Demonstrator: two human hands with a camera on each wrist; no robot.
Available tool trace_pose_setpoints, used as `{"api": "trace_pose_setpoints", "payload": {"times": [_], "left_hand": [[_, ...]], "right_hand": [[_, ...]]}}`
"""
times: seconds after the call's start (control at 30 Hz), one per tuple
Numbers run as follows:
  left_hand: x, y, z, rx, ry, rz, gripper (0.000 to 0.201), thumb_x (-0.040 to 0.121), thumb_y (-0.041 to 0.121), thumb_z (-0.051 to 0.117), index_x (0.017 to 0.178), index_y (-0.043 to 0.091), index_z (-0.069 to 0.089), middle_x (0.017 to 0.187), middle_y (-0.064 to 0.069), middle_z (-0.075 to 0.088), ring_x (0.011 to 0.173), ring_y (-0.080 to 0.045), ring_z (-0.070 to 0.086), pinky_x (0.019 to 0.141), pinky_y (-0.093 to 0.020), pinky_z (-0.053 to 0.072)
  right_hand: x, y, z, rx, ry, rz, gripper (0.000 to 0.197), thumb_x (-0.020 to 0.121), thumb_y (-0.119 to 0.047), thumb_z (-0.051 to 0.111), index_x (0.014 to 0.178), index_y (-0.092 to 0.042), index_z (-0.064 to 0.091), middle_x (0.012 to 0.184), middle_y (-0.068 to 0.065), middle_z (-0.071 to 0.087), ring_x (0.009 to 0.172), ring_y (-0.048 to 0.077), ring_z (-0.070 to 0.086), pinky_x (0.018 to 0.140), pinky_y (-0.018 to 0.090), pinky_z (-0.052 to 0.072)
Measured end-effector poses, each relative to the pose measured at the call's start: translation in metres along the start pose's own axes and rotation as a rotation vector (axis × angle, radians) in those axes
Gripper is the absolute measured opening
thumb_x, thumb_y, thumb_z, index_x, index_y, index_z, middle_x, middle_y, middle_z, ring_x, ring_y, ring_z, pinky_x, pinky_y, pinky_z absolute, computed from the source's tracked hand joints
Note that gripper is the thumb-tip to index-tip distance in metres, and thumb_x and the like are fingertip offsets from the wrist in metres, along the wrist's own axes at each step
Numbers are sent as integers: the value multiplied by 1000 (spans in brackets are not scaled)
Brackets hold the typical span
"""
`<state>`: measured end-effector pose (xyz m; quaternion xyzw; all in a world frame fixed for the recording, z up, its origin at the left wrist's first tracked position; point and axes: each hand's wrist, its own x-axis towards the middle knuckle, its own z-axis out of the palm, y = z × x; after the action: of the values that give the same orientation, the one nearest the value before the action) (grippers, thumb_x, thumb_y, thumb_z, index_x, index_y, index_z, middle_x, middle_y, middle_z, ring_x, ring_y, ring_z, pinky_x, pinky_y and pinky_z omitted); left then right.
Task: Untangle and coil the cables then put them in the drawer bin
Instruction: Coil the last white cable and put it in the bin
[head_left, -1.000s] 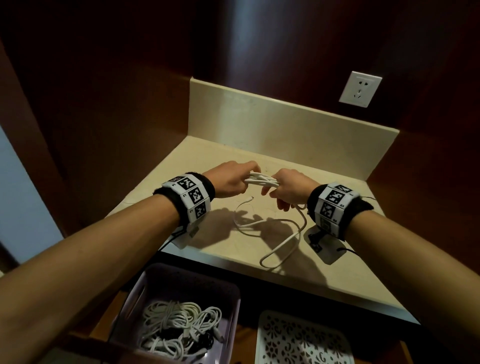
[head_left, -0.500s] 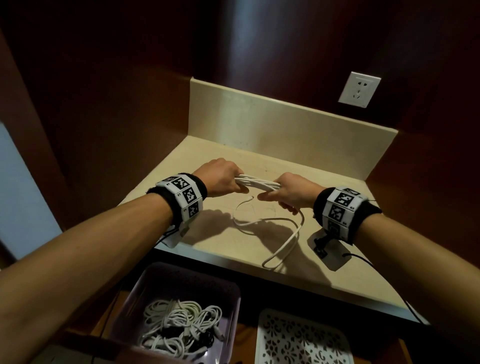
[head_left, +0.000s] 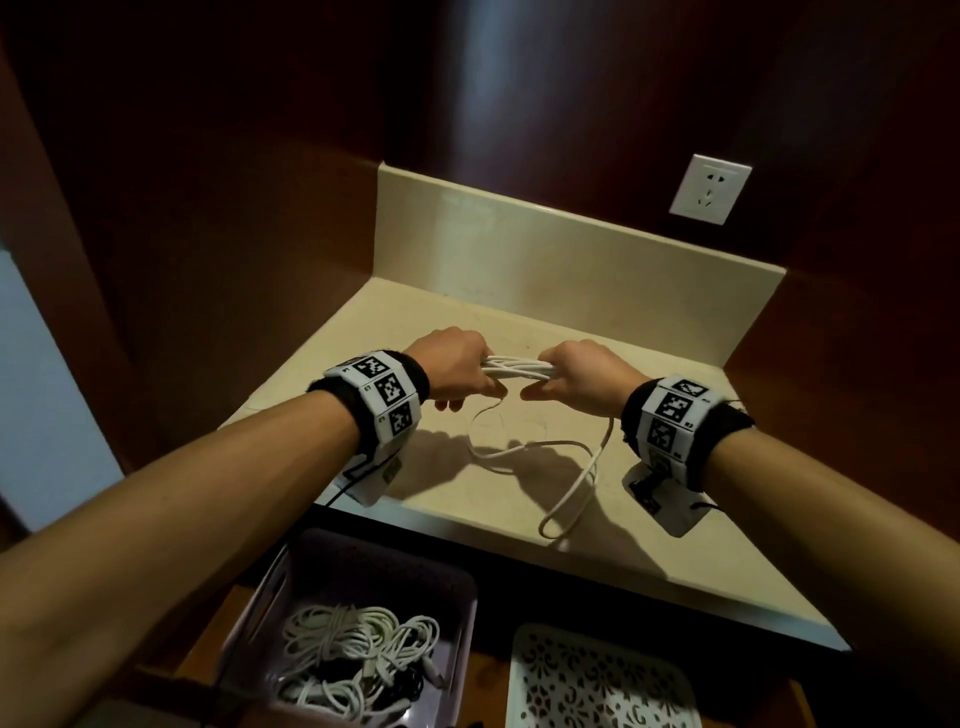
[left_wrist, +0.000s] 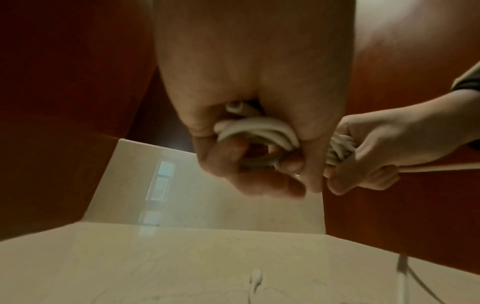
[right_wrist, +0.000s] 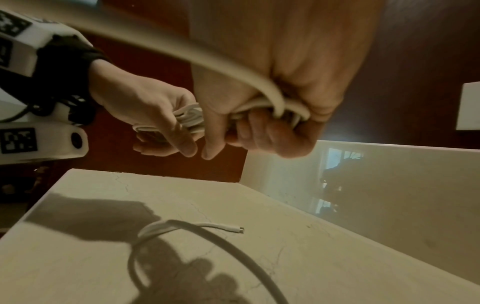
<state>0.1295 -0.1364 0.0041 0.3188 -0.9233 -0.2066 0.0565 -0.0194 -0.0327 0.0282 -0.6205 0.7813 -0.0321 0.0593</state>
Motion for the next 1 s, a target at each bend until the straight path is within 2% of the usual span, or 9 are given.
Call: {"api": "trace_pose_setpoints", "payload": {"times": [0.2,0.27,0.37,0.43,0.57,0.7,0.8,0.9,1.0], "left_hand": [[6,3,-1,143,113,12,26,89,44,63,94,20,69,66,5,54,64,-16,50,55,-28,33],[8,0,-1,171,128,17,27,90,44,62,97,20,70,69,5,55,70,-18,53,59,-28,34],[9,-1,0,188,150,28,26,90,45,61,99,23,71,73,3,58,74,-20,54,62,-28,36],[10,2,1,196,156,39,26,90,45,60,100,23,71,77,2,60,76,-20,55,64,-28,37],[7,5,1,248,168,56,26,92,44,58,101,24,71,83,0,64,80,-23,58,65,-29,39],[2,11,-2,329,181,86,26,93,42,56,98,22,70,79,0,61,78,-25,57,64,-29,38],[-2,14,-4,353,185,100,26,93,43,55,98,22,70,80,-1,62,76,-25,56,64,-29,36],[-5,13,-4,337,143,94,37,88,58,56,90,22,69,73,0,62,69,-21,54,60,-28,36],[-6,14,0,296,112,80,64,74,80,52,77,16,64,61,1,55,57,-18,49,54,-27,36]], "right_hand": [[-6,17,-14,57,-51,136,37,76,-43,76,98,-20,57,91,2,64,86,23,60,80,37,51],[-10,23,-17,48,-78,191,34,75,-42,77,93,-18,60,88,3,65,82,23,60,74,34,51],[-14,24,-13,202,-153,265,25,78,-28,78,83,-6,66,72,7,65,56,19,54,49,25,41],[-15,23,-8,319,-179,295,21,80,-17,76,82,2,69,75,16,69,51,19,56,44,23,42],[-14,22,-3,477,-114,355,9,81,-4,72,81,4,69,71,14,68,55,20,62,47,23,49],[-12,18,-5,303,-97,384,11,79,-12,74,77,-5,66,67,7,66,51,17,51,48,23,38],[-11,16,-4,299,-69,405,9,80,-8,71,74,-2,67,62,8,65,49,18,54,50,25,46],[-11,18,-3,493,-46,432,10,81,2,65,72,5,67,63,14,66,52,22,62,59,30,59],[-13,18,-5,720,5,489,9,83,8,59,75,7,64,65,17,64,49,22,61,51,28,57]]}}
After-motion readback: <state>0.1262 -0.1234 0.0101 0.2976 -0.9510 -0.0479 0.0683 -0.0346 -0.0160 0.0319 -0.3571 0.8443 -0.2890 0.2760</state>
